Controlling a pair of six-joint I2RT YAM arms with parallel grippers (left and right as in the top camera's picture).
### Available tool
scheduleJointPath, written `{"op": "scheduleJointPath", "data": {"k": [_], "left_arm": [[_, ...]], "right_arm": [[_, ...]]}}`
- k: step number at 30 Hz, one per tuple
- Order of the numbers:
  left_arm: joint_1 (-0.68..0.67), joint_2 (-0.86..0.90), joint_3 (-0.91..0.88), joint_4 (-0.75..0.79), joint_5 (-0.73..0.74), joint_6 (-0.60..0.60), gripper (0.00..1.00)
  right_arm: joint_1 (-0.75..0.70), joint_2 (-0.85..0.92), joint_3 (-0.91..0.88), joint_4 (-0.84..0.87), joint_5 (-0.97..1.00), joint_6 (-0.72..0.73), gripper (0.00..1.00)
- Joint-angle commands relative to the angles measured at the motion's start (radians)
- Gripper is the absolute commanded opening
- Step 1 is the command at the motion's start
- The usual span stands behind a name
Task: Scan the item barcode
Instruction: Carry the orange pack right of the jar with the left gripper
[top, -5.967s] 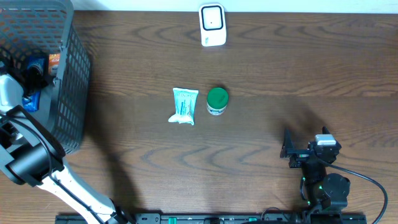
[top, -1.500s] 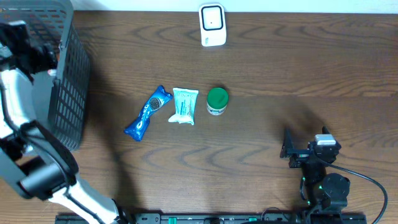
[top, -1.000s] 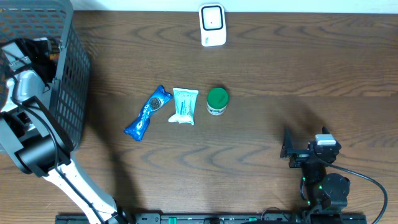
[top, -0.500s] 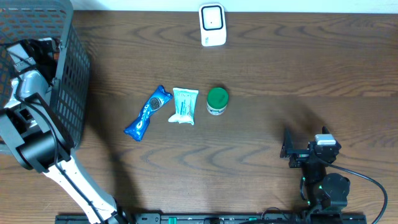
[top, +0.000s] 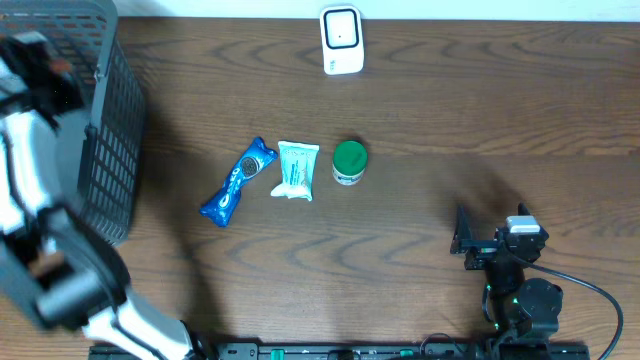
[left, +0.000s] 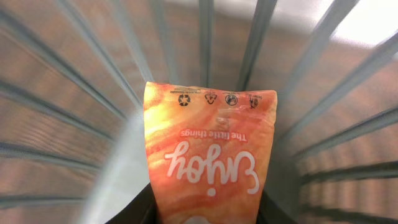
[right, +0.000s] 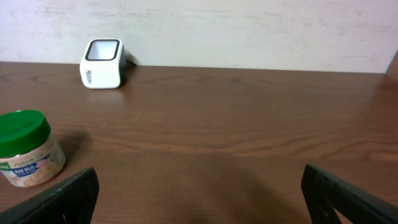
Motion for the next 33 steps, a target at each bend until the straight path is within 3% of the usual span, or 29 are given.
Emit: {"op": "scheduleJointPath", "data": {"k": [1,7,12,14,22,27,33], "left_arm": [[-0.019,-0.261,0.018,-0.03,0.063,-0.203,0.32],[-0.129,-0.462,0.017,-0.138,0.183,-0.275,0.31],[-0.334,-0.517,0.017,-0.272,0.185,-0.278,0.31],[-0.473,-0.505,0.017,-0.32,0.185,-0.278,0.32],[-0.916,-0.35,-0.002,-0.369,0.181,-0.278,0.32],[-1.041,-0.21,-0.002,-0.365,0.169,-0.289,0.32],[-1.117,-0.039,-0.002,-0.349,0.027,-0.395,0.32]], "right_arm": [[0.009,-0.002,-0.003,-0.001,0.004,0.007,0.99],[0.009,-0.002,-0.003,-0.001,0.004,0.006,0.99],[0.009,-0.002,-0.003,-0.001,0.004,0.007,0.99],[0.009,-0.002,-0.003,-0.001,0.004,0.006,0.99],[0.009,-0.002,-0.003,-0.001,0.004,0.007,0.99],[0.009,-0.002,-0.003,-0.001,0.004,0.007,0.99],[0.009,-0.002,-0.003,-0.001,0.004,0.007,0.99]]}}
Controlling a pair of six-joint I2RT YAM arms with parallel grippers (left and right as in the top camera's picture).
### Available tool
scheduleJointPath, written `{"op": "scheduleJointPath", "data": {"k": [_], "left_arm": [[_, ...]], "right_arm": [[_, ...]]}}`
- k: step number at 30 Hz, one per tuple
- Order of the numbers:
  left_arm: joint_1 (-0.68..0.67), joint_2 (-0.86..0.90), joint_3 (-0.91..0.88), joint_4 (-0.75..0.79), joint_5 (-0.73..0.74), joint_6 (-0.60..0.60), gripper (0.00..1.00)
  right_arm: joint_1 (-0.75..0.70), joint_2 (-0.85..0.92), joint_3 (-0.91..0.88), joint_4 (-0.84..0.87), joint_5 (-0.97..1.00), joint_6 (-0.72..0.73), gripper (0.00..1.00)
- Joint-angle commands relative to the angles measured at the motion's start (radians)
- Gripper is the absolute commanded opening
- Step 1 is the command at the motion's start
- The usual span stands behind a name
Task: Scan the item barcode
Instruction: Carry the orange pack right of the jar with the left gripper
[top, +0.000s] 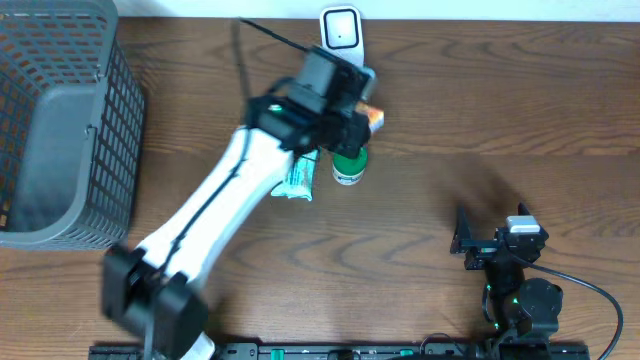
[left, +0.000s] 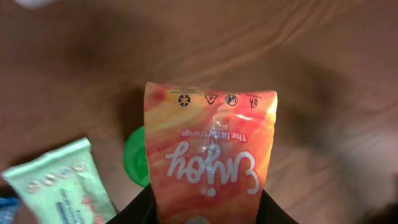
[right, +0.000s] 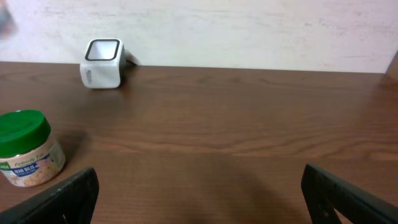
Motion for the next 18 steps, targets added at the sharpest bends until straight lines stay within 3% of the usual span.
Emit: {"op": "scheduleJointPath", "data": {"k": [1,12,18], "left_arm": [[-0.03,0.089,-0.008,0.023,-0.077,-0.086,0.32],[-0.196,0.181,-0.008,0.193,-0.053,-0.092,0.32],[-0.282,0.183,-0.035,0.277,-0.3,-0.357,0.32]], "right_arm": [[0.009,-0.002,-0.003,-0.001,0.004,0.006,0.99],[0.009,-0.002,-0.003,-0.001,0.004,0.007,0.99],[0.009,-0.002,-0.003,-0.001,0.004,0.007,0.99]]}}
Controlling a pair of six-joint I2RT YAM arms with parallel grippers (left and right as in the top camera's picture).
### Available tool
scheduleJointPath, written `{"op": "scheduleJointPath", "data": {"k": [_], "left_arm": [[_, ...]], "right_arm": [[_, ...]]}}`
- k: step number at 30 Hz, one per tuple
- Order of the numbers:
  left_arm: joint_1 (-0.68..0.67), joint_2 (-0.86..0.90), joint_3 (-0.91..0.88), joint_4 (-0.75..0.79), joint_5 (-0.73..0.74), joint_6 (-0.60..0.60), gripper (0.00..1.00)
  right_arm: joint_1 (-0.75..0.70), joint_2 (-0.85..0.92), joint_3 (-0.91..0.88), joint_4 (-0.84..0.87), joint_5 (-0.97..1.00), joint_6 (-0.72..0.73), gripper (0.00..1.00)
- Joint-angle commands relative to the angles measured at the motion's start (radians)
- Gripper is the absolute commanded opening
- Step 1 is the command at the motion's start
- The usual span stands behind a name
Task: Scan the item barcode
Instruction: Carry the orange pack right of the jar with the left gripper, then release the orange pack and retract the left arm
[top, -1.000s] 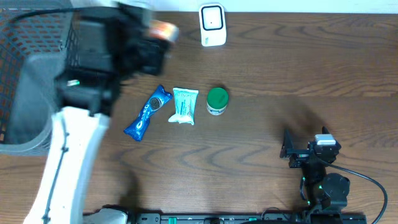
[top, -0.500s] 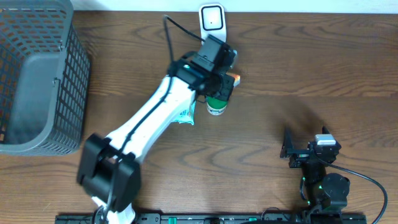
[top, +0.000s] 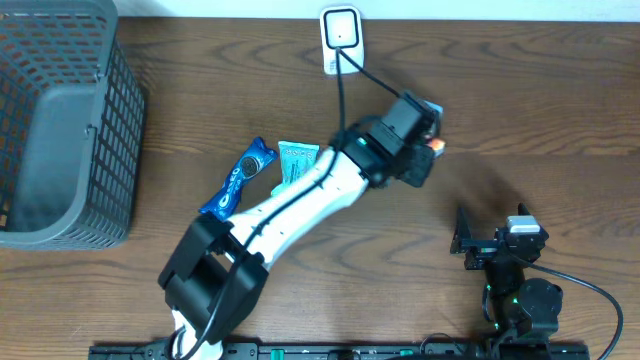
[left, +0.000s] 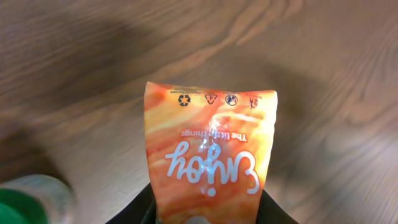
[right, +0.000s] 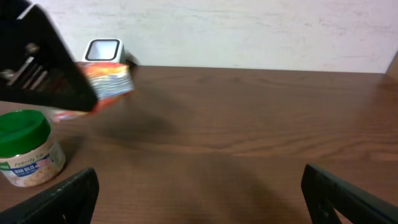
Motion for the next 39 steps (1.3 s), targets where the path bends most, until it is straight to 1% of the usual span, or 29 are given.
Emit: {"op": "scheduleJointPath", "data": {"k": [1,2,4,5,6,8,9,10,11,13,14,16,18,19,20,22,23,24,29,34,39], "left_arm": [[-0.049,0.006,-0.037,0.014,-0.247,-0.245,0.32],[-0.062,0.01,-0.045,0.013,-0.301,-0.309,0.32],[-0.08,0.02,-0.057,0.014,-0.361,-0.412,0.33],[-0.087,0.027,-0.061,0.014,-0.371,-0.458,0.33],[-0.091,0.037,-0.063,0.014,-0.37,-0.495,0.36],[-0.099,0.059,-0.063,0.014,-0.366,-0.538,0.39],[-0.107,0.077,-0.063,0.014,-0.366,-0.537,0.57],[-0.109,0.084,-0.063,0.01,-0.366,-0.537,0.73],[-0.11,0.085,-0.063,0.009,-0.366,-0.531,0.82],[-0.11,0.084,-0.061,0.011,-0.363,-0.491,0.88],[-0.11,0.082,-0.057,0.011,-0.363,-0.468,0.89],[-0.109,0.077,-0.05,0.011,-0.362,-0.42,0.89],[-0.109,0.071,-0.049,0.012,-0.363,-0.404,0.89],[-0.109,0.071,-0.049,0.012,-0.363,-0.404,0.8],[-0.109,0.071,-0.049,0.012,-0.363,-0.404,0.58],[-0.109,0.071,-0.049,0.011,-0.363,-0.404,0.24],[-0.109,0.073,-0.049,0.011,-0.363,-0.405,0.12],[-0.109,0.074,-0.05,0.011,-0.363,-0.405,0.08],[-0.109,0.077,-0.062,0.011,-0.363,-0.406,0.08],[-0.109,0.077,-0.115,0.013,-0.359,-0.446,0.08],[-0.11,0.077,-0.171,0.047,-0.356,-0.477,0.08]], "right_arm": [[0.009,-0.002,-0.003,-0.001,0.004,0.006,0.99],[0.009,-0.002,-0.003,-0.001,0.004,0.006,0.99],[0.009,-0.002,-0.003,-0.001,0.004,0.006,0.99],[0.009,-0.002,-0.003,-0.001,0.004,0.006,0.99],[0.009,-0.002,-0.003,-0.001,0.004,0.006,0.99],[0.009,-0.002,-0.003,-0.001,0.004,0.007,0.99],[0.009,-0.002,-0.003,-0.001,0.004,0.007,0.99],[0.009,-0.002,-0.003,-0.001,0.004,0.006,0.99],[0.009,-0.002,-0.003,-0.001,0.004,0.006,0.99],[0.009,-0.002,-0.003,-0.001,0.004,0.006,0.99],[0.009,-0.002,-0.003,-0.001,0.004,0.007,0.99],[0.009,-0.002,-0.003,-0.001,0.004,0.006,0.99],[0.009,-0.002,-0.003,-0.001,0.004,0.007,0.99],[0.009,-0.002,-0.003,-0.001,0.004,0.007,0.99],[0.009,-0.002,-0.003,-0.001,0.004,0.007,0.99],[0.009,-0.002,-0.003,-0.001,0.004,0.007,0.99],[0.009,-0.002,-0.003,-0.001,0.004,0.007,0.99],[0.009,-0.002,-0.003,-0.001,0.004,0.006,0.99],[0.009,-0.002,-0.003,-0.001,0.004,0.007,0.99],[0.009,-0.002,-0.003,-0.001,0.004,0.007,0.99],[0.009,-0.002,-0.003,-0.001,0.004,0.006,0.99]]}}
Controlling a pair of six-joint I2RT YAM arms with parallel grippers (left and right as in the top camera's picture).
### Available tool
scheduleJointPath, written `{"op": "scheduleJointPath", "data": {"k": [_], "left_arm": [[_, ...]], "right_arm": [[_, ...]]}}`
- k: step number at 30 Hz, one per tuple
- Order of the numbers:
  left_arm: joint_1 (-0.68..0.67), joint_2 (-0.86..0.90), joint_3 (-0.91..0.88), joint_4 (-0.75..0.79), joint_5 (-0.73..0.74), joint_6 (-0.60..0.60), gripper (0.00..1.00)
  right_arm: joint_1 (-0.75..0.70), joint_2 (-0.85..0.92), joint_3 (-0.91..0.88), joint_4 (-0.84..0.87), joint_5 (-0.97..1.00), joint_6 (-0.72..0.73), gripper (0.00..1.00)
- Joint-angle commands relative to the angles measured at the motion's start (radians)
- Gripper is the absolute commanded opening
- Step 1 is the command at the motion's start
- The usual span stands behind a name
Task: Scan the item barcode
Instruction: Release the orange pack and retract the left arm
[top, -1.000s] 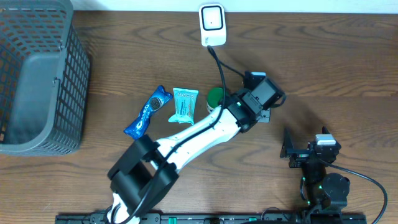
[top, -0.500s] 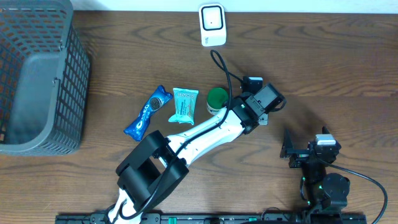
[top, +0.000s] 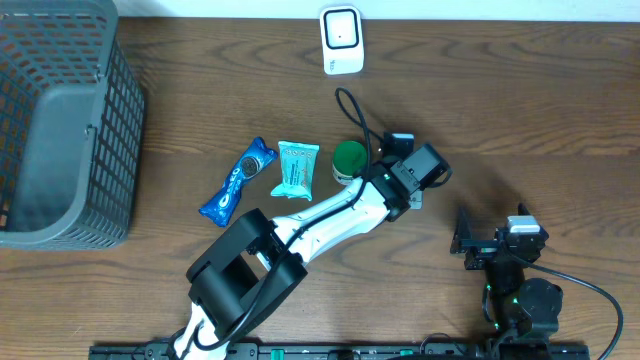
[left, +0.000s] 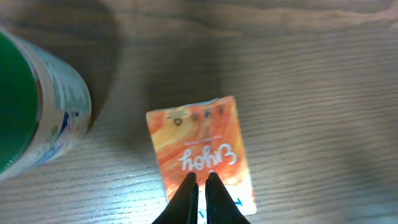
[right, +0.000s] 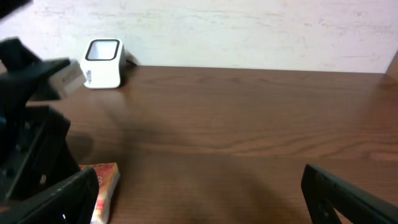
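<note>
An orange snack packet (left: 200, 154) with white "Enjoy" lettering lies flat on the brown table just right of a green-lidded jar (left: 31, 118). My left gripper (left: 200, 179) hovers over the packet's near half, its fingers pressed together and empty. The overhead view has the left wrist (top: 415, 170) covering the packet. In the right wrist view the packet (right: 104, 185) lies at the lower left. The white barcode scanner (top: 341, 40) stands at the table's far edge. My right gripper (right: 199, 199) rests open near the front right.
A mint-green packet (top: 296, 168) and a blue cookie packet (top: 237, 181) lie left of the jar (top: 349, 160). A grey mesh basket (top: 60, 130) fills the far left. The left arm's black cable loops above the jar.
The left gripper held the orange packet in the air right of the jar. Now the packet lies on the table and the gripper is shut above it, empty. The right arm is unmoved.
The left gripper held the orange packet inside the basket at far left. It then held it near the scanner above the jar, then further right over bare table. By now the packet rests on the table beside the jar, let go.
</note>
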Motion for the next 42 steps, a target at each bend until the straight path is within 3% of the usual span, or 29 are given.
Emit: {"op": "scheduleJointPath", "data": {"k": [1,12,19,21,24,25,34,40,42], "left_arm": [[-0.003,-0.011,-0.042,0.026,-0.015,-0.031,0.08],[-0.003,0.066,-0.082,0.074,0.139,0.005,0.08],[-0.003,-0.093,-0.073,0.04,0.072,0.111,0.1],[-0.002,-0.168,-0.063,0.039,0.045,0.174,0.37],[0.0,-0.305,-0.039,0.041,-0.01,0.303,0.95],[0.001,-0.347,-0.031,0.044,-0.024,0.343,0.98],[0.084,-0.771,0.002,0.066,-0.025,0.906,0.98],[0.291,-0.953,0.011,0.173,-0.194,1.116,0.98],[0.369,-0.993,0.024,0.19,-0.212,1.183,0.98]], "right_arm": [[0.009,-0.002,-0.003,-0.001,0.004,0.006,0.99],[0.009,-0.002,-0.003,-0.001,0.004,0.006,0.99],[0.009,-0.002,-0.003,-0.001,0.004,0.007,0.99],[0.009,-0.002,-0.003,-0.001,0.004,0.006,0.99],[0.009,-0.002,-0.003,-0.001,0.004,0.007,0.99],[0.009,-0.002,-0.003,-0.001,0.004,0.007,0.99],[0.009,-0.002,-0.003,0.019,0.005,0.004,0.99],[0.008,0.004,-0.003,0.003,-0.003,0.012,0.99],[0.008,0.005,-0.003,-0.001,-0.022,0.099,0.99]]}}
